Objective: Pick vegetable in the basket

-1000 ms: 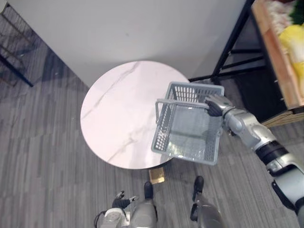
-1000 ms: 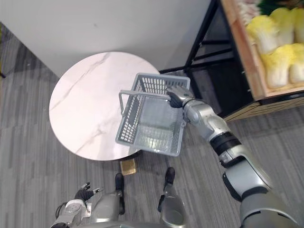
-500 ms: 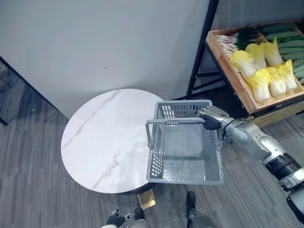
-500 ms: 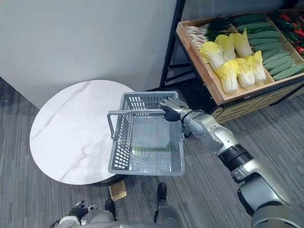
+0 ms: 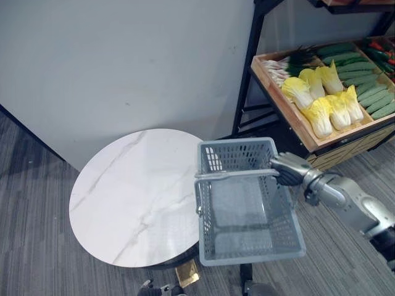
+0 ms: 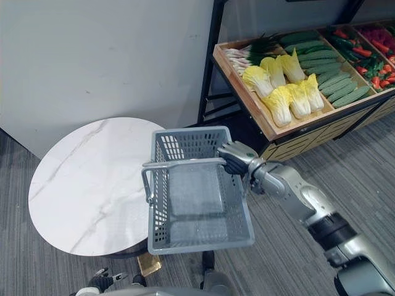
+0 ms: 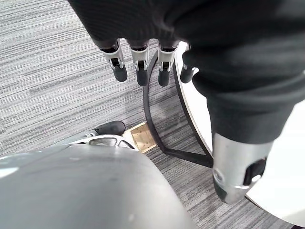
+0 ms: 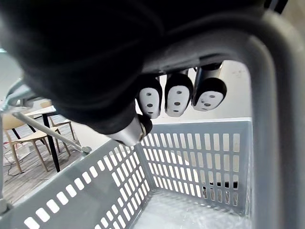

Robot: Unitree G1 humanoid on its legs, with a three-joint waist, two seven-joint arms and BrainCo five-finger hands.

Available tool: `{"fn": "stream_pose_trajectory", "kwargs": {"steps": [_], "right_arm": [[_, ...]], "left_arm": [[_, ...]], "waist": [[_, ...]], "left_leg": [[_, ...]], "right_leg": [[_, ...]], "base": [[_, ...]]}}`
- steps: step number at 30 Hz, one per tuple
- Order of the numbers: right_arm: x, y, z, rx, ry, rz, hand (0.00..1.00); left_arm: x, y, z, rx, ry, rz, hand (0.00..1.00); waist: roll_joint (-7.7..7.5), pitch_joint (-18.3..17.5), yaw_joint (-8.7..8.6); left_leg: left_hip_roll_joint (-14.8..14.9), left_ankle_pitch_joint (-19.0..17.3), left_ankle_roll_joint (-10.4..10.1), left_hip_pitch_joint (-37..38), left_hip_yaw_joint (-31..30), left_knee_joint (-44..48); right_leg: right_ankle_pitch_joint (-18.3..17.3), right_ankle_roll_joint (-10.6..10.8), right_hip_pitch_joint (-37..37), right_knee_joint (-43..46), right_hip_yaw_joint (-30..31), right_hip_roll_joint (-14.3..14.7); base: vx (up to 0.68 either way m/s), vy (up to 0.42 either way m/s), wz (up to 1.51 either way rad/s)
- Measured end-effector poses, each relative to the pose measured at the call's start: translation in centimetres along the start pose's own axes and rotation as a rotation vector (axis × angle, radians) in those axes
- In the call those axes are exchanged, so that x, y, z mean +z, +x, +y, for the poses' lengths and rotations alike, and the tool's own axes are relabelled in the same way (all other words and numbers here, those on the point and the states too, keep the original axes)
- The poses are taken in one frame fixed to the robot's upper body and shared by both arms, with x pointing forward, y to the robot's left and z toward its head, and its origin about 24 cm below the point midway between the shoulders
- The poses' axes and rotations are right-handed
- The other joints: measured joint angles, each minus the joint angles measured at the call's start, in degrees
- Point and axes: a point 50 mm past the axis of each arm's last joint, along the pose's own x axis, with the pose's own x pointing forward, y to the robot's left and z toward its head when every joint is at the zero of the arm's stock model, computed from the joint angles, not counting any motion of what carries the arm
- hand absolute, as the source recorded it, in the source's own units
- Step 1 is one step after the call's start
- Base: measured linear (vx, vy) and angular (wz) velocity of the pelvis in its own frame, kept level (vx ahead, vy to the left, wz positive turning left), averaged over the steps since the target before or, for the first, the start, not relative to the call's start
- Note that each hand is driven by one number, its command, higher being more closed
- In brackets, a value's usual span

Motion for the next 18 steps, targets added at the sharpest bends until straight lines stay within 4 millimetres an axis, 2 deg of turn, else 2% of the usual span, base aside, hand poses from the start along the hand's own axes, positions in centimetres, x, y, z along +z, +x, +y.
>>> {"fn": "stream_pose_trajectory", "kwargs": {"steps": [2,5,8,9,10,11,12,13,14,15,16,18], "right_arm": [[-0.3,-0.7,1.0,0.018,0.028,0.026,1.0],[-1.3,-2.8,2.7,0.038,0.085,0.109,1.0],[-1.5,-3.9,1.9,-0.026,0.082,0.141,1.0],[-1.5,-3.9,1.4,-0.06,0.077,0.146,1.0],[-1.1,-3.7,1.2,-0.084,0.082,0.139,1.0],[-1.0,-3.5,1.4,-0.09,0.095,0.139,1.0],[0.0,-2.1,1.8,-0.086,0.096,0.101,1.0],[0.5,-1.4,1.6,-0.078,0.081,0.066,1.0],[1.3,-0.7,1.8,-0.058,0.071,0.023,1.0],[1.5,-0.6,2.1,-0.048,0.075,0.012,1.0],[1.7,-0.4,2.4,-0.04,0.084,0.0,1.0],[2.0,0.7,2.0,-0.06,0.087,-0.026,1.0]], "left_arm": [[0.0,0.0,0.0,0.0,0.0,-0.002,0.0],[-0.1,0.0,0.1,0.002,0.003,0.001,0.0],[0.3,0.0,0.6,0.003,0.049,-0.016,0.0],[0.8,0.1,0.8,0.007,0.06,-0.034,0.0],[1.3,0.2,1.3,0.013,0.079,-0.056,0.0],[1.4,0.2,1.2,0.01,0.096,-0.056,0.0],[1.3,0.2,0.8,0.0,0.112,-0.055,0.0],[1.1,0.1,0.7,0.002,0.099,-0.049,0.0],[0.8,0.1,0.5,-0.003,0.095,-0.039,0.0],[0.7,0.1,0.5,-0.005,0.104,-0.034,0.0],[0.5,0.0,0.3,-0.015,0.12,-0.031,0.0],[0.2,0.0,0.6,-0.016,0.134,-0.021,0.0]], "waist": [[-0.09,0.0,-0.02],[-0.23,0.1,-1.0],[-0.96,0.1,-1.56],[-2.19,0.4,-1.69],[-3.45,0.6,-1.36],[-3.31,0.5,-1.36],[-1.53,1.1,-0.88],[-0.58,1.7,-0.83],[0.41,2.8,-0.4],[0.62,2.8,-0.09],[0.75,2.8,0.37],[-0.25,1.3,1.54]], "left_leg": [[0.6,-2.2,0.1,-1.4,-0.8,4.5],[2.1,-6.8,0.2,-3.9,-3.1,13.5],[1.6,-9.6,1.6,-8.7,-2.0,20.1],[0.8,-11.5,3.3,-12.2,-0.2,24.5],[-1.6,-12.6,4.8,-13.7,2.2,26.2],[-2.1,-12.6,6.4,-13.0,4.4,24.0],[0.3,-10.8,8.8,-11.6,11.8,20.7],[1.6,-10.8,8.8,-10.9,14.2,20.8],[2.7,-10.6,9.4,-8.3,18.2,19.2],[2.6,-10.4,9.8,-6.5,20.1,18.0],[2.4,-10.0,10.3,-4.0,23.3,16.1],[2.3,-9.0,10.7,-3.2,30.9,13.8]], "right_leg": [[-1.7,0.1,-0.2,2.3,-0.4,-0.2],[-4.9,-0.1,-1.0,9.5,-1.4,-0.7],[-4.7,1.2,-5.2,12.4,0.9,-1.9],[-3.9,2.7,-8.2,12.1,3.6,-2.7],[-4.1,4.0,-9.7,8.8,5.0,-4.4],[-6.0,4.0,-9.0,5.5,2.5,-5.4],[-9.4,-4.9,-11.2,8.6,-8.1,-6.6],[-8.5,-8.9,-13.3,16.5,-12.3,-6.7],[-10.4,-11.9,-13.6,31.8,-19.8,-8.8],[-11.4,-12.9,-11.8,35.9,-22.4,-9.9],[-12.5,-13.1,-8.8,38.8,-25.1,-10.7],[-15.0,-10.5,-3.1,42.2,-26.9,-11.7]], "base": [[-0.02,0.008,0.15],[-0.04,0.049,0.23],[-0.14,0.137,-0.23],[-0.27,0.242,-0.86],[-0.3,0.272,-1.01],[-0.38,0.308,-1.7],[-0.24,0.187,-1.69],[-0.28,0.218,-2.16],[-0.19,0.183,-1.48],[-0.21,0.224,-1.6],[-0.16,0.184,-1.62],[-0.15,0.107,-1.85]]}}
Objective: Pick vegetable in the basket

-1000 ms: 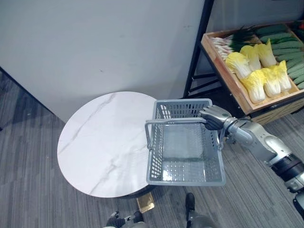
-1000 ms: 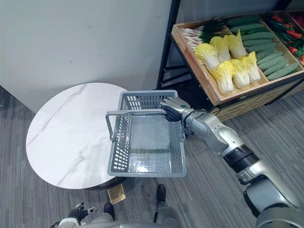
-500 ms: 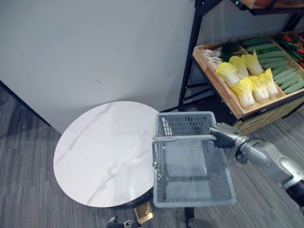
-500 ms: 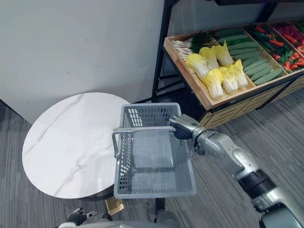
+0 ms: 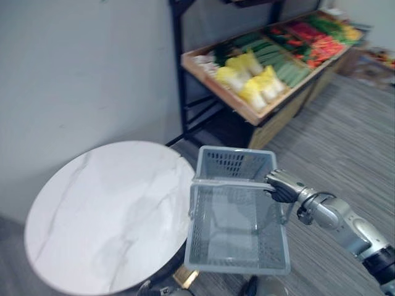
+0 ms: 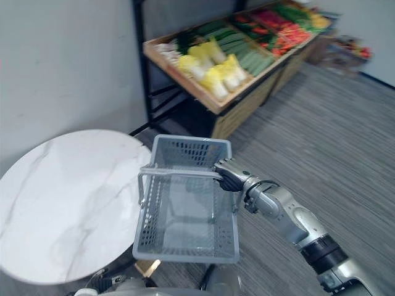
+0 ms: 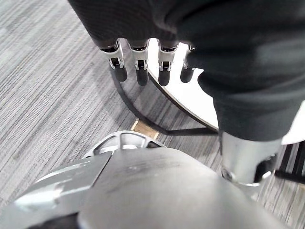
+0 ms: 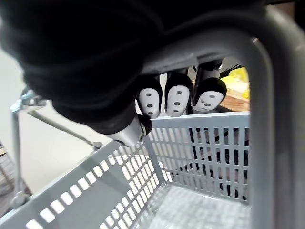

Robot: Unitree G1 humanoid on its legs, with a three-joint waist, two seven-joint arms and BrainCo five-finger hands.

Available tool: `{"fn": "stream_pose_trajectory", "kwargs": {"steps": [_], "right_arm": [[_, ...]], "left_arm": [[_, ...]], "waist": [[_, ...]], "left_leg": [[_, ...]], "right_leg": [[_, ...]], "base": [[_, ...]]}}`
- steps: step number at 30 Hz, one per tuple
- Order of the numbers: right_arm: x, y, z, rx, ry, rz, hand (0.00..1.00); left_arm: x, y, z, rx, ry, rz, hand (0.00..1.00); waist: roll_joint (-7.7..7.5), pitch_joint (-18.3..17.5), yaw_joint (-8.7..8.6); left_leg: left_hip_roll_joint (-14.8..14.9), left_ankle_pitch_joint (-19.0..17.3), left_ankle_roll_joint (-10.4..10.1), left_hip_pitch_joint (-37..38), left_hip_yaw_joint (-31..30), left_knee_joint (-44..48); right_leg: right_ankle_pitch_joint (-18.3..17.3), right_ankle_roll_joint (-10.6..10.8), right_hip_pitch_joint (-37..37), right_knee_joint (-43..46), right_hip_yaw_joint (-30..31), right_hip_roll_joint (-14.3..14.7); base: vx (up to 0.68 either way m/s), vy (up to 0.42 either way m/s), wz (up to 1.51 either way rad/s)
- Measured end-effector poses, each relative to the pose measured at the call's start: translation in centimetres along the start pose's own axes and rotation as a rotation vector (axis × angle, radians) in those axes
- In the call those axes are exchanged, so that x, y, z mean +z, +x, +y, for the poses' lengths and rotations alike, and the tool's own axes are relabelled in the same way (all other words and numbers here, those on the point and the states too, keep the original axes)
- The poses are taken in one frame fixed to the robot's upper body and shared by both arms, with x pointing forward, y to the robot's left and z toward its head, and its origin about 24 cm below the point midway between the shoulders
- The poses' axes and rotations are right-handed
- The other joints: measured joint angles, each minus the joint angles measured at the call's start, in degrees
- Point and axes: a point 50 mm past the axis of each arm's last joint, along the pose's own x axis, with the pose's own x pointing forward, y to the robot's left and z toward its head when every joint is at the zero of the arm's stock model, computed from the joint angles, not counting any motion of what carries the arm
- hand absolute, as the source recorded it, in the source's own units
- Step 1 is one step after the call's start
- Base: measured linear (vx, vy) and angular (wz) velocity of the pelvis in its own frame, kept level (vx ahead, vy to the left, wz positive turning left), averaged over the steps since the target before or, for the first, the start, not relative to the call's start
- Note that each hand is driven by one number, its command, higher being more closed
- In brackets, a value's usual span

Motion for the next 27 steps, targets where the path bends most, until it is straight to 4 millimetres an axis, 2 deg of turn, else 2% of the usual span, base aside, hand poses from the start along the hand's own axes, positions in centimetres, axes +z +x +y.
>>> {"fn": "stream_pose_trajectory", "kwargs": {"steps": [2,3,5,6,7,8,9,10,11,12,13,15,16,17,19,21,22,23,24,25,26,27], "right_arm": [[0.3,0.5,-0.7,-0.022,-0.01,-0.018,1.0],[0.3,0.7,-0.9,-0.029,-0.016,-0.023,1.0],[0.7,1.1,-1.1,-0.043,-0.012,-0.036,1.0],[0.9,1.5,-1.1,-0.047,-0.026,-0.042,1.0],[0.8,1.6,-1.1,-0.044,-0.032,-0.04,1.0],[0.6,1.6,-0.7,-0.03,-0.033,-0.028,1.0],[0.4,1.5,-0.4,-0.021,-0.028,-0.016,1.0],[0.1,1.2,-0.1,-0.015,-0.019,-0.002,1.0],[-0.2,0.6,0.6,-0.003,-0.002,0.019,1.0],[-0.4,0.1,1.1,0.013,0.005,0.036,1.0],[-0.5,-0.1,1.2,0.021,0.005,0.044,1.0],[-1.0,-0.5,1.6,0.04,0.005,0.067,1.0],[-1.3,-0.5,1.9,0.048,0.01,0.079,1.0],[-1.5,-0.6,2.0,0.053,0.012,0.089,1.0],[-1.9,-0.3,2.2,0.066,0.008,0.098,1.0],[-2.2,0.0,2.3,0.078,0.001,0.102,1.0],[-2.3,0.0,2.2,0.08,-0.002,0.103,1.0],[-2.4,-0.1,2.2,0.089,-0.011,0.107,1.0],[-2.8,-0.2,2.1,0.101,-0.027,0.114,1.0],[-3.0,-0.2,2.1,0.104,-0.025,0.123,1.0],[-3.2,-0.3,2.5,0.119,-0.021,0.132,1.0],[-3.5,-0.4,2.7,0.128,-0.019,0.143,1.0]], "left_arm": [[0.2,0.1,-0.1,-0.001,-0.007,0.001,0.0],[0.4,0.2,0.1,0.001,-0.022,-0.001,0.0],[0.3,0.1,0.1,0.006,-0.053,0.005,0.0],[0.2,0.1,0.0,0.01,-0.076,0.01,0.0],[0.1,0.1,-0.1,0.008,-0.087,0.012,0.0],[0.1,0.1,-0.2,0.009,-0.097,0.014,0.0],[0.1,0.1,-0.4,0.007,-0.104,0.015,0.0],[0.2,0.1,-0.6,0.004,-0.109,0.011,0.0],[0.3,0.1,-0.5,0.009,-0.109,0.007,0.0],[0.2,0.1,-0.5,0.012,-0.111,0.012,0.0],[0.1,0.1,-0.5,0.014,-0.111,0.015,0.0],[-0.2,0.0,-0.5,0.021,-0.121,0.022,0.0],[-0.5,-0.1,-0.4,0.031,-0.141,0.024,0.0],[-0.4,-0.2,-0.9,0.028,-0.154,0.014,0.0],[-0.5,-0.4,-1.7,0.017,-0.188,0.005,0.0],[-0.7,-0.5,-2.1,0.013,-0.204,0.004,0.0],[-0.6,-0.5,-2.2,0.011,-0.207,0.001,0.0],[-0.6,-0.6,-2.3,0.006,-0.205,-0.001,0.0],[-0.7,-0.7,-2.8,-0.007,-0.21,0.0,0.0],[-0.7,-0.7,-2.9,-0.009,-0.213,-0.002,0.0],[-0.6,-0.6,-2.5,-0.004,-0.203,-0.006,0.0],[-0.5,-0.5,-2.1,0.0,-0.192,-0.014,0.0]], "waist": [[-0.24,-0.2,0.22],[-0.77,-0.5,0.24],[-0.92,-0.7,0.52],[-1.02,-0.7,0.51],[-0.88,-0.7,0.51],[-0.3,-1.0,0.56],[0.74,-1.3,0.22],[1.55,-1.6,-0.36],[2.11,-1.6,-0.83],[2.53,-1.7,-0.99],[2.78,-1.7,-1.07],[2.59,-1.6,-1.0],[2.22,-1.4,-0.26],[2.36,-1.3,0.15],[3.03,-1.2,1.16],[3.65,-1.0,1.45],[3.88,-1.0,1.71],[4.4,-1.2,1.99],[5.69,-1.5,2.0],[6.03,-1.5,2.05],[4.51,-0.9,1.85],[3.6,-0.8,1.85]], "left_leg": [[-0.1,1.8,-0.5,-0.7,4.3,-1.7],[-0.1,3.0,-0.7,-1.1,7.2,-2.6],[0.1,4.3,-0.7,-1.8,11.9,-3.1],[0.3,5.1,-0.5,-2.0,15.2,-3.2],[0.7,5.3,-0.5,-2.0,16.5,-2.8],[2.5,5.4,-0.6,-2.1,19.0,-0.9],[4.6,5.4,-0.6,-2.5,19.7,0.9],[7.3,5.3,-0.6,-2.7,20.0,4.0],[11.2,5.3,-0.7,-3.0,18.3,8.6],[14.7,6.1,-1.6,-2.8,16.6,12.8],[16.1,6.9,-2.1,-2.8,15.6,14.5],[17.9,10.4,-1.5,-3.1,9.2,18.6],[17.5,12.3,-1.8,-5.7,0.9,21.1],[14.0,9.1,-4.6,-8.2,-10.3,21.4],[5.7,4.6,-6.4,-9.7,-25.3,15.9],[1.6,4.1,-6.9,-9.8,-32.5,8.6],[0.7,4.2,-7.0,-9.7,-34.4,6.0],[-0.4,6.0,-8.1,-9.5,-37.3,1.1],[-0.3,10.9,-8.7,-9.5,-38.5,-2.3],[-0.2,9.5,-8.7,-9.0,-37.9,-2.7],[-1.3,9.6,-8.6,-8.6,-37.5,-3.7],[-2.5,9.9,-8.2,-8.2,-36.8,-5.0]], "right_leg": [[-0.6,1.3,3.2,-1.3,-0.2,-0.7],[-1.0,4.0,5.7,-5.1,-1.2,-0.7],[-1.8,7.6,8.4,-14.3,-3.7,-0.5],[-2.4,9.0,8.5,-19.8,-4.8,0.4],[-2.5,9.3,9.0,-22.6,-4.9,1.3],[-2.1,10.0,9.8,-27.7,-4.0,3.6],[-0.7,11.8,10.3,-30.3,-3.7,5.4],[0.2,11.1,10.8,-31.8,-3.6,7.3],[0.8,10.4,11.6,-32.5,-3.3,9.3],[0.7,10.1,12.3,-32.5,-2.6,10.8],[0.6,9.6,12.6,-32.6,-2.3,11.3],[0.2,8.2,13.1,-33.3,0.9,11.7],[0.3,7.6,13.2,-33.8,4.4,11.5],[0.7,6.9,12.6,-34.4,7.3,11.0],[1.4,6.0,11.0,-35.0,13.0,10.7],[2.7,6.3,10.3,-35.6,16.3,11.9],[2.8,6.4,9.9,-35.2,17.2,12.3],[2.9,6.7,8.9,-34.4,18.8,13.1],[3.0,7.0,8.1,-33.9,20.3,14.5],[3.1,7.4,8.0,-33.9,21.0,14.8],[3.3,8.1,7.9,-34.2,21.4,13.7],[3.5,8.5,7.7,-34.6,21.9,12.6]], "base": [[-0.16,0.02,-1.42],[-0.1,-0.015,-1.3],[-0.13,-0.112,-1.31],[-0.17,-0.197,-1.3],[-0.11,-0.262,-1.25],[-0.06,-0.303,-0.92],[-0.04,-0.303,-0.77],[-0.04,-0.272,-0.41],[-0.07,-0.229,-0.4],[-0.08,-0.214,-0.37],[-0.08,-0.186,-0.5],[-0.08,-0.166,-0.72],[-0.09,-0.142,-1.12],[-0.08,-0.106,-1.34],[-0.02,0.001,-1.38],[0.02,0.056,-1.06],[0.03,0.097,-0.94],[0.07,0.175,-0.84],[0.08,0.179,-0.79],[0.09,0.208,-0.51],[0.06,0.175,-0.21],[0.05,0.164,-0.07]]}}
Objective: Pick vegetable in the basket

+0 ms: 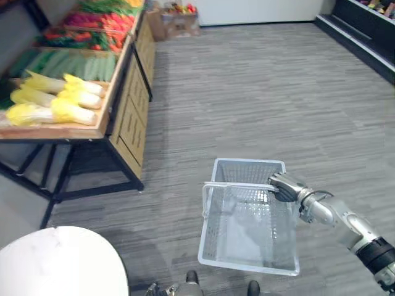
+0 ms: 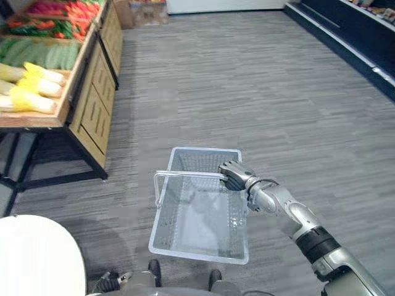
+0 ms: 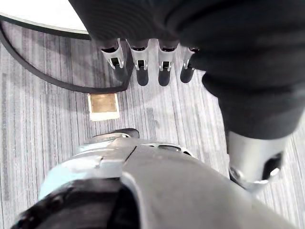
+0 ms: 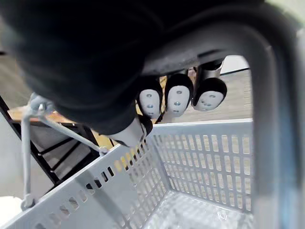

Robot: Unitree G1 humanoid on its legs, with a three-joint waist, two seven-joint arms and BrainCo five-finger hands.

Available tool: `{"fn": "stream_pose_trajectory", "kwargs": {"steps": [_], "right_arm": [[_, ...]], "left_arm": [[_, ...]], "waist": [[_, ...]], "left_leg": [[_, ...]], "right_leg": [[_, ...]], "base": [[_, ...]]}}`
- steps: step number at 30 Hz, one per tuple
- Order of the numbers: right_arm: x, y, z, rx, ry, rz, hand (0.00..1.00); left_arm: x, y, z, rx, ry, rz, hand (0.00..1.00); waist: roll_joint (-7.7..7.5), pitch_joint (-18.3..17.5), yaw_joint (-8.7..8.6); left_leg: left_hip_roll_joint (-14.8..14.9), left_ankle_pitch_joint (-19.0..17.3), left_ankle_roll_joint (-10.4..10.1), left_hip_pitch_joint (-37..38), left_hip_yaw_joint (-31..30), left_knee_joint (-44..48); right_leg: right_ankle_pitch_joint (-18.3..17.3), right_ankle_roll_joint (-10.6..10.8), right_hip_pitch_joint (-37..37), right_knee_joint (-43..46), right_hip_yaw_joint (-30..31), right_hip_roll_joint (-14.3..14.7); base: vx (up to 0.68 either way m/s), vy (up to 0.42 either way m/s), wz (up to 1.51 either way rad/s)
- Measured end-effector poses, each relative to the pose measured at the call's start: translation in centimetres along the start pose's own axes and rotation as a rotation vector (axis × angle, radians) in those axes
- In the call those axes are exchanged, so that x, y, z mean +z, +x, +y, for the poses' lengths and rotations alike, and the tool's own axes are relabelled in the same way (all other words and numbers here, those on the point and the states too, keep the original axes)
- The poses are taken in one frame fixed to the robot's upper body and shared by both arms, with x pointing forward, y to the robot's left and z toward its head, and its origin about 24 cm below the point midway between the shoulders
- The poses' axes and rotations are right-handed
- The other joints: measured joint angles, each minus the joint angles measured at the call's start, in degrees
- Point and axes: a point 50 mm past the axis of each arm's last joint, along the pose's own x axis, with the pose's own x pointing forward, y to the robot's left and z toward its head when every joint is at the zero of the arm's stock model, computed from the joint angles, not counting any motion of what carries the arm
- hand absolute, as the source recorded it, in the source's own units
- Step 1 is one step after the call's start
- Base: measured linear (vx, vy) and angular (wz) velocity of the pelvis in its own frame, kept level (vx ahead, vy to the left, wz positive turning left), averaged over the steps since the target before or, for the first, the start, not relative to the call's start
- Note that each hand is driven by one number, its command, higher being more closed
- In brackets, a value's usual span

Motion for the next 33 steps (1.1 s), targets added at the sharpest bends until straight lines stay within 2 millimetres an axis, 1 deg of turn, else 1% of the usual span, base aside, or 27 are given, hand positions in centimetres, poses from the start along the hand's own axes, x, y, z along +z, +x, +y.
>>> {"fn": "stream_pose_trajectory", "kwargs": {"steps": [1,3,4,6,8,11,12,14,15,16,17,18,19,20,21,22,23,24,25,26,27,28,29,30,31,32,33], "right_arm": [[-0.2,0.0,0.1,0.004,0.002,0.007,1.0],[-0.6,-0.1,0.3,0.012,0.003,0.026,1.0],[-0.7,-0.1,0.3,0.013,0.006,0.03,1.0],[-1.0,-0.1,0.5,0.011,0.023,0.047,1.0],[-1.1,-0.1,0.5,0.007,0.031,0.051,1.0],[-2.1,-0.3,1.4,0.036,0.05,0.1,1.0],[-2.4,-0.3,1.6,0.043,0.052,0.112,1.0],[-2.9,-0.4,2.2,0.063,0.064,0.144,1.0],[-3.3,-0.5,2.8,0.079,0.077,0.176,1.0],[-3.5,-0.5,3.0,0.082,0.085,0.191,1.0],[-3.7,-0.5,3.0,0.076,0.1,0.208,1.0],[-3.9,-0.5,2.8,0.057,0.107,0.226,1.0],[-4.0,-0.4,2.6,0.045,0.104,0.234,1.0],[-4.2,-0.4,2.2,0.014,0.111,0.244,1.0],[-4.4,-0.5,1.8,-0.015,0.121,0.254,1.0],[-4.5,-0.5,1.7,-0.025,0.124,0.259,1.0],[-4.7,-0.6,1.5,-0.037,0.128,0.268,1.0],[-5.1,-0.8,1.1,-0.062,0.132,0.283,1.0],[-5.2,-0.8,1.0,-0.074,0.132,0.288,1.0],[-5.2,-0.9,1.0,-0.08,0.133,0.293,1.0],[-5.4,-1.0,1.2,-0.074,0.135,0.302,1.0],[-5.5,-1.1,1.3,-0.071,0.137,0.307,1.0],[-5.6,-1.3,1.5,-0.07,0.142,0.315,1.0],[-5.7,-1.6,1.6,-0.071,0.144,0.329,1.0],[-5.8,-1.9,1.9,-0.067,0.147,0.34,1.0],[-6.0,-2.3,2.2,-0.062,0.151,0.354,1.0],[-6.4,-2.9,2.6,-0.055,0.164,0.386,1.0]], "left_arm": [[0.0,0.0,0.0,-0.002,0.002,-0.001,0.0],[0.0,0.0,-0.3,-0.016,0.019,-0.002,0.0],[0.0,0.0,-0.4,-0.021,0.027,-0.003,0.0],[0.1,0.0,-0.4,-0.026,0.036,-0.008,0.0],[0.2,0.0,-0.3,-0.026,0.045,-0.012,0.0],[0.6,0.1,-0.2,-0.033,0.075,-0.031,0.0],[0.6,0.1,-0.3,-0.034,0.078,-0.032,0.0],[0.5,0.0,-0.3,-0.037,0.087,-0.028,0.0],[0.4,0.0,-0.2,-0.037,0.088,-0.025,0.0],[0.3,0.0,-0.2,-0.036,0.09,-0.024,0.0],[0.3,0.0,-0.1,-0.037,0.103,-0.025,0.0],[0.3,0.0,0.1,-0.035,0.112,-0.026,0.0],[0.3,0.0,0.2,-0.034,0.115,-0.026,0.0],[0.4,0.0,0.4,-0.032,0.124,-0.028,0.0],[0.7,0.1,0.3,-0.035,0.125,-0.033,0.0],[1.2,0.3,0.2,-0.036,0.125,-0.043,0.0],[1.5,0.4,0.1,-0.037,0.125,-0.046,0.0],[2.0,0.5,-0.1,-0.042,0.123,-0.058,0.0],[2.0,0.5,-0.2,-0.044,0.123,-0.058,0.0],[2.3,0.5,-0.5,-0.052,0.121,-0.065,0.0],[2.6,0.6,-0.7,-0.055,0.122,-0.072,0.0],[2.7,0.6,-0.7,-0.053,0.123,-0.075,0.0],[2.7,0.6,-0.4,-0.047,0.127,-0.073,0.0],[2.7,0.7,0.1,-0.037,0.132,-0.074,0.0],[2.4,0.6,0.4,-0.03,0.128,-0.067,0.0],[2.1,0.5,0.6,-0.023,0.124,-0.058,0.0],[1.3,0.3,0.2,-0.033,0.113,-0.033,0.0]], "waist": [[-0.17,0.0,0.03],[0.19,-0.1,-0.04],[0.36,-0.2,-0.04],[0.67,-0.1,0.03],[0.5,0.0,0.18],[-0.01,0.2,0.75],[-0.02,0.2,0.82],[-0.06,0.2,0.89],[-0.02,0.3,0.95],[-0.1,0.4,0.85],[-0.31,0.9,0.74],[-0.64,1.7,0.45],[-0.75,2.0,0.25],[-0.99,2.4,-0.29],[-0.94,3.1,-0.83],[-0.87,3.3,-0.94],[-0.77,3.8,-1.09],[-0.15,4.9,-1.53],[0.06,5.2,-1.67],[0.08,5.5,-1.83],[0.03,5.8,-2.25],[-0.17,5.9,-2.34],[-0.82,6.1,-2.56],[-1.88,6.5,-2.76],[-2.74,5.9,-3.24],[-3.17,5.2,-3.51],[-0.62,3.8,-2.97]], "left_leg": [[-0.7,0.2,0.3,0.5,0.3,-0.8],[-3.6,1.2,1.8,2.5,0.4,-4.2],[-4.2,1.4,2.1,2.7,0.4,-4.8],[-6.0,2.3,3.3,3.5,0.4,-7.2],[-6.8,2.6,3.8,3.9,0.5,-8.3],[-8.6,2.5,4.7,4.8,0.6,-9.9],[-8.8,2.3,4.7,4.8,0.6,-10.0],[-9.3,1.6,5.5,5.5,0.6,-10.7],[-9.2,1.2,5.8,6.5,0.5,-11.2],[-9.3,1.0,6.2,7.1,0.5,-11.4],[-9.4,0.7,6.4,8.1,0.3,-11.4],[-9.6,0.1,6.9,9.6,0.0,-11.4],[-9.7,-0.2,7.3,10.1,-0.5,-11.4],[-9.6,-0.5,7.8,10.7,-1.4,-11.3],[-9.4,-1.1,8.7,10.6,-2.5,-10.8],[-9.1,-1.2,8.9,10.3,-2.9,-10.4],[-8.6,-1.8,8.9,10.2,-3.6,-9.8],[-8.0,-2.8,8.7,10.1,-4.5,-8.8],[-8.0,-3.3,8.5,10.1,-4.6,-8.4],[-8.0,-4.2,8.3,10.2,-4.8,-7.8],[-8.0,-6.4,7.7,10.5,-6.2,-6.3],[-8.0,-7.2,7.2,10.7,-6.8,-5.8],[-8.3,-8.8,6.6,11.2,-7.7,-4.9],[-8.6,-11.3,5.2,12.2,-9.5,-2.9],[-8.5,-13.7,4.6,12.3,-11.0,-0.3],[-7.7,-16.6,3.6,12.2,-12.3,2.4],[-4.6,-18.8,2.2,12.3,-13.8,5.9]], "right_leg": [[0.0,0.1,0.1,-0.2,0.0,-0.6],[0.1,2.0,0.9,-0.7,0.0,-2.9],[0.1,2.2,0.9,-0.7,0.0,-3.3],[0.2,3.6,0.7,-0.7,0.0,-4.6],[0.2,4.0,0.5,-0.5,0.1,-5.2],[-1.1,5.6,-1.1,2.9,0.7,-7.0],[-1.1,5.7,-1.6,3.8,0.7,-7.2],[-1.1,5.6,-3.3,7.7,0.8,-7.7],[-1.1,5.6,-6.0,14.4,1.1,-8.0],[-1.0,5.2,-7.2,17.8,1.1,-8.2],[-0.7,3.3,-8.9,23.3,1.1,-8.7],[0.4,0.7,-10.6,29.4,1.1,-9.4],[1.2,-0.4,-11.7,32.0,1.4,-9.6],[1.3,-1.2,-13.8,35.8,2.6,-9.4],[-1.5,-1.3,-15.4,36.5,2.4,-8.6],[-2.6,-1.3,-16.0,35.6,2.2,-8.1],[-3.0,-1.3,-16.2,32.6,1.5,-7.0],[-2.4,-0.5,-16.3,24.4,0.4,-5.8],[-1.7,0.4,-16.4,20.6,0.4,-5.6],[-0.6,1.4,-16.8,14.5,0.5,-5.5],[2.0,2.9,-17.0,5.7,0.4,-5.5],[3.3,3.9,-16.9,2.1,0.5,-5.7],[3.9,4.9,-16.7,-0.9,0.8,-6.2],[4.0,4.8,-16.4,-0.8,0.7,-7.1],[3.9,3.8,-16.3,0.7,0.8,-7.2],[5.7,2.3,-16.3,3.1,0.9,-6.7],[6.5,2.5,-16.7,7.7,-0.6,-4.4]], "base": [[0.04,0.171,0.03],[0.04,0.16,0.09],[0.03,0.137,0.07],[0.03,0.115,0.08],[0.03,0.105,0.02],[0.03,0.108,0.02],[0.04,0.121,-0.02],[0.05,0.108,-0.05],[0.04,0.054,-0.04],[0.04,0.049,0.0],[0.02,0.051,0.09],[0.02,0.045,0.13],[0.08,0.04,0.23],[0.14,0.01,0.24],[0.16,0.0,0.23],[0.11,-0.01,0.18],[0.14,-0.029,0.29],[0.15,-0.034,0.3],[0.21,-0.059,0.26],[0.25,-0.08,0.26],[0.36,-0.125,0.29],[0.34,-0.136,0.45],[0.38,-0.21,0.66],[0.44,-0.312,0.84],[0.49,-0.356,0.88],[0.56,-0.386,0.76],[0.61,-0.345,0.6]]}}
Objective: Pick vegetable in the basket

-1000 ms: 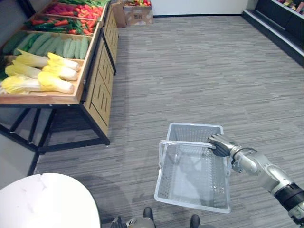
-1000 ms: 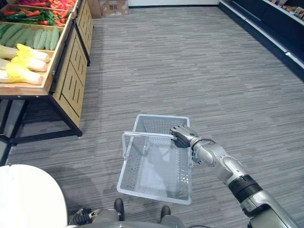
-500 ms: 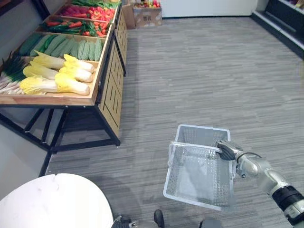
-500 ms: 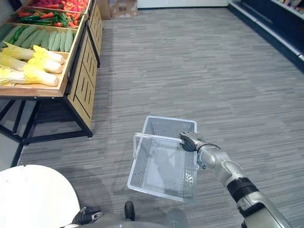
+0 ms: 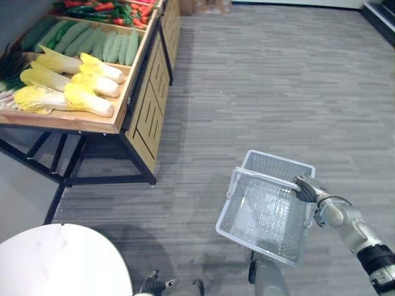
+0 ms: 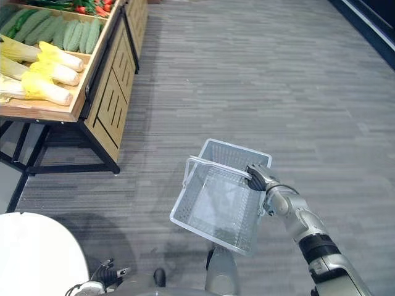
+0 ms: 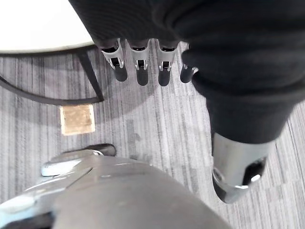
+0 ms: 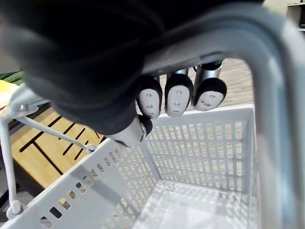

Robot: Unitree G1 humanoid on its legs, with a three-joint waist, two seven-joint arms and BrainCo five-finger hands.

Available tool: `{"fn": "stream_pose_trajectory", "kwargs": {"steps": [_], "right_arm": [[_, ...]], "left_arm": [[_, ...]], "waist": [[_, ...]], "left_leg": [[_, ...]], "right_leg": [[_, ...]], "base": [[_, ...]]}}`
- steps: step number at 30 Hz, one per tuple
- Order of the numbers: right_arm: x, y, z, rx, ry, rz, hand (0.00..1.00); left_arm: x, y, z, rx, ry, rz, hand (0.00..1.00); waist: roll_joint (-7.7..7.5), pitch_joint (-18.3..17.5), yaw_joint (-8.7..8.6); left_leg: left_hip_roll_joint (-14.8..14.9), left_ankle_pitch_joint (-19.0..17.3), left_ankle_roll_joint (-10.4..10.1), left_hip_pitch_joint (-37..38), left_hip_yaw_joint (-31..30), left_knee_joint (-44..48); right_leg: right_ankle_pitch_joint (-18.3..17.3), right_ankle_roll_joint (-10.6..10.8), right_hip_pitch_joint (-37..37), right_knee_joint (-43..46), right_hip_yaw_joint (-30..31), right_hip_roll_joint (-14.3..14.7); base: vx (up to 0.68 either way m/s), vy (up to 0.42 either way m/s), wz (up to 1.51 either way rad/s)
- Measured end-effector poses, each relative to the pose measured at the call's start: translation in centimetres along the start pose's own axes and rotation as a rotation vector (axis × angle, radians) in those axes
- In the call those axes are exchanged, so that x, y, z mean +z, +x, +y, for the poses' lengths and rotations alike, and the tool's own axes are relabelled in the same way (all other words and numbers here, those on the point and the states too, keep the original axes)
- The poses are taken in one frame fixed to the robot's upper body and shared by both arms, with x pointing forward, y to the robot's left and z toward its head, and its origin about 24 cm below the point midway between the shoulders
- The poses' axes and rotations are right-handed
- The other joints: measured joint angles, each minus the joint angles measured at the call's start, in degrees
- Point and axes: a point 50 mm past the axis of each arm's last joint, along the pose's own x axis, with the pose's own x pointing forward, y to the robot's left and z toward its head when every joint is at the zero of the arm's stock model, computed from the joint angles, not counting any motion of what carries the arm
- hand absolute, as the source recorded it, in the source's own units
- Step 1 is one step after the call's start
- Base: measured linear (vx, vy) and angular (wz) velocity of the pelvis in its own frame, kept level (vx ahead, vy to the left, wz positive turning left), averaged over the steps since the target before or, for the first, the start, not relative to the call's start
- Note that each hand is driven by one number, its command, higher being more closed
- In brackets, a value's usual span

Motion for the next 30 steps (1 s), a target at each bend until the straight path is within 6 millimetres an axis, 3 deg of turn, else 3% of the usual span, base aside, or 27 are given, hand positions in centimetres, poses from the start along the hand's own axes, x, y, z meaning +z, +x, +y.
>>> {"fn": "stream_pose_trajectory", "kwargs": {"steps": [1,2,3,4,5,6,8,9,12,14,15,16,17,18,20,21,22,25,26,27,29,30], "right_arm": [[-0.1,-0.1,0.1,0.006,0.002,0.007,1.0],[-0.1,-0.1,0.1,0.006,0.002,0.006,1.0],[-0.1,-0.1,0.1,0.005,0.003,0.007,1.0],[-0.2,-0.2,0.2,0.009,0.004,0.009,1.0],[-0.3,-0.3,0.5,0.017,0.006,0.014,1.0],[-0.5,-0.4,0.5,0.016,0.008,0.022,1.0],[-0.9,-0.7,0.6,0.012,0.017,0.039,1.0],[-1.2,-1.0,0.6,0.008,0.023,0.053,1.0],[-1.4,-1.2,1.0,0.013,0.041,0.072,1.0],[-1.5,-1.3,1.3,0.018,0.045,0.077,1.0],[-1.7,-1.6,1.7,0.03,0.048,0.089,1.0],[-1.8,-1.8,2.0,0.038,0.049,0.092,1.0],[-1.7,-1.7,2.2,0.038,0.062,0.092,1.0],[-1.1,-1.5,2.8,0.044,0.086,0.078,1.0],[-0.9,-1.4,2.7,0.041,0.085,0.068,1.0],[-0.5,-1.2,3.0,0.059,0.077,0.052,1.0],[-0.2,-1.2,3.2,0.068,0.073,0.041,1.0],[0.6,-0.9,3.5,0.078,0.075,0.0,1.0],[1.2,-0.7,3.9,0.078,0.096,-0.012,1.0],[2.0,-0.6,4.6,0.089,0.121,-0.026,1.0],[3.2,-0.4,5.8,0.114,0.151,-0.057,1.0],[3.8,-0.4,6.3,0.121,0.175,-0.063,1.0]], "left_arm": [[-0.5,-0.1,-0.7,-0.013,-0.015,0.018,0.0],[-0.4,-0.1,-0.7,-0.011,-0.031,0.017,0.0],[-0.1,0.0,-0.9,-0.007,-0.053,0.009,0.0],[0.0,0.0,-0.8,-0.007,-0.053,0.007,0.0],[0.2,0.0,-0.7,-0.006,-0.053,0.0,0.0],[0.4,0.1,-0.5,0.002,-0.059,-0.01,0.0],[0.7,0.1,-0.3,0.011,-0.071,-0.024,0.0],[0.9,0.1,-0.2,0.016,-0.08,-0.033,0.0],[1.4,0.2,-0.4,0.016,-0.092,-0.05,0.0],[1.4,0.1,-0.5,0.014,-0.095,-0.05,0.0],[0.9,0.0,-0.9,0.008,-0.1,-0.036,0.0],[-0.2,-0.4,-1.2,0.002,-0.108,-0.008,0.0],[-0.6,-0.4,-1.2,0.004,-0.112,0.005,0.0],[-0.2,-0.3,-1.3,0.011,-0.129,0.0,0.0],[0.2,-0.2,-0.8,0.024,-0.136,-0.014,0.0],[-0.3,-0.3,-1.0,0.025,-0.154,0.004,0.0],[-0.5,-0.4,-1.0,0.027,-0.163,0.012,0.0],[-0.9,-0.4,-0.6,0.038,-0.168,0.025,0.0],[-1.2,-0.5,-0.4,0.041,-0.152,0.03,0.0],[-1.6,-0.6,0.1,0.045,-0.12,0.038,0.0],[-1.9,-0.7,0.5,0.045,-0.072,0.042,0.0],[-1.9,-0.7,1.2,0.056,-0.049,0.045,0.0]], "waist": [[1.79,-1.1,0.5],[2.25,-1.3,0.58],[2.79,-1.1,1.11],[2.88,-1.1,1.26],[2.7,-1.0,1.76],[2.14,-0.7,2.35],[1.49,-0.3,2.97],[1.47,-0.3,3.14],[1.88,-0.2,4.05],[1.76,-0.2,4.52],[2.42,-0.4,4.65],[4.12,-1.2,5.09],[4.63,-1.5,5.36],[3.05,-1.0,5.27],[2.98,-0.9,6.01],[2.88,-0.9,7.28],[2.76,-0.9,7.45],[1.44,-1.0,7.84],[0.17,-0.8,7.77],[-0.89,-1.0,7.61],[-2.55,-1.2,6.79],[-3.13,-1.2,6.33]], "left_leg": [[2.7,0.3,0.0,-2.6,-1.2,6.6],[3.9,1.2,-0.5,-4.7,-1.7,11.5],[5.7,5.1,-1.2,-8.7,-1.8,22.4],[6.6,8.6,-1.5,-10.8,-1.7,27.8],[8.1,14.8,-1.7,-13.8,-1.2,36.5],[9.6,14.0,0.0,-16.7,3.6,44.3],[10.4,12.6,2.0,-19.2,8.2,47.7],[10.5,11.7,2.6,-21.9,10.8,47.6],[9.7,10.3,2.3,-28.2,14.7,39.5],[5.7,11.2,1.4,-28.9,15.8,23.3],[3.3,15.5,0.6,-27.5,14.9,8.7],[2.5,19.9,-0.2,-25.8,12.6,-4.0],[2.2,26.2,1.1,-25.3,12.0,-4.2],[0.7,24.9,3.3,-27.4,11.9,-0.4],[0.7,20.8,4.1,-30.0,12.0,5.8],[0.6,18.7,6.2,-29.4,13.1,9.2],[0.4,18.0,6.7,-28.5,13.5,9.6],[-2.1,16.0,7.2,-23.1,15.6,5.0],[-3.7,15.9,7.2,-19.3,16.4,0.9],[-5.2,15.6,7.6,-15.3,17.3,-2.2],[-6.1,14.6,8.4,-10.0,17.1,-5.2],[-6.1,13.6,8.3,-7.4,16.3,-6.0]], "right_leg": [[-2.0,-2.3,0.5,1.7,-1.7,2.5],[-2.6,-3.3,1.6,1.7,-2.5,3.5],[-3.5,-4.4,4.2,1.6,-4.0,4.9],[-4.4,-5.0,6.1,1.2,-4.8,5.4],[-5.2,-6.0,10.3,-0.6,-5.6,5.9],[-5.6,-6.7,15.8,-3.6,-5.7,6.0],[-7.3,-7.0,20.4,-6.0,-5.5,5.1],[-9.4,-5.5,22.7,-6.9,-5.9,4.3],[-11.5,-4.0,25.0,-7.4,-6.6,3.0],[-12.6,-2.6,26.7,-7.6,-7.4,1.3],[-13.2,-2.2,28.4,-8.4,-8.3,1.2],[-14.6,-0.7,29.9,-9.1,-8.0,2.3],[-15.8,0.2,30.7,-9.4,-7.5,2.5],[-16.7,-0.6,31.0,-9.2,-6.3,1.6],[-14.6,-0.5,31.2,-9.2,-4.9,1.5],[-12.6,0.3,32.6,-9.2,-3.1,0.5],[-11.8,1.0,33.1,-8.8,-2.5,0.0],[-11.4,1.3,28.8,3.8,1.4,-3.1],[-10.1,3.5,23.8,16.0,3.7,-4.9],[-4.6,7.6,18.8,27.1,6.8,-6.3],[5.6,9.9,12.6,40.4,9.5,-6.5],[3.1,5.9,8.5,49.0,8.7,-6.3]], "base": [[0.61,-0.342,0.38],[0.76,-0.408,0.19],[0.63,-0.354,0.17],[0.75,-0.372,0.24],[0.57,-0.254,0.23],[0.54,-0.233,0.16],[0.46,-0.142,0.15],[0.41,-0.067,0.19],[0.37,0.07,0.1],[0.38,0.166,0.15],[0.43,0.224,0.11],[0.45,0.248,0.0],[0.5,0.288,0.09],[0.4,0.222,0.23],[0.38,0.184,0.16],[0.38,0.16,-0.1],[0.44,0.191,-0.18],[0.28,0.154,-0.1],[0.27,0.164,-0.18],[0.34,0.189,-0.19],[0.36,0.119,-0.06],[0.37,0.086,0.09]]}}
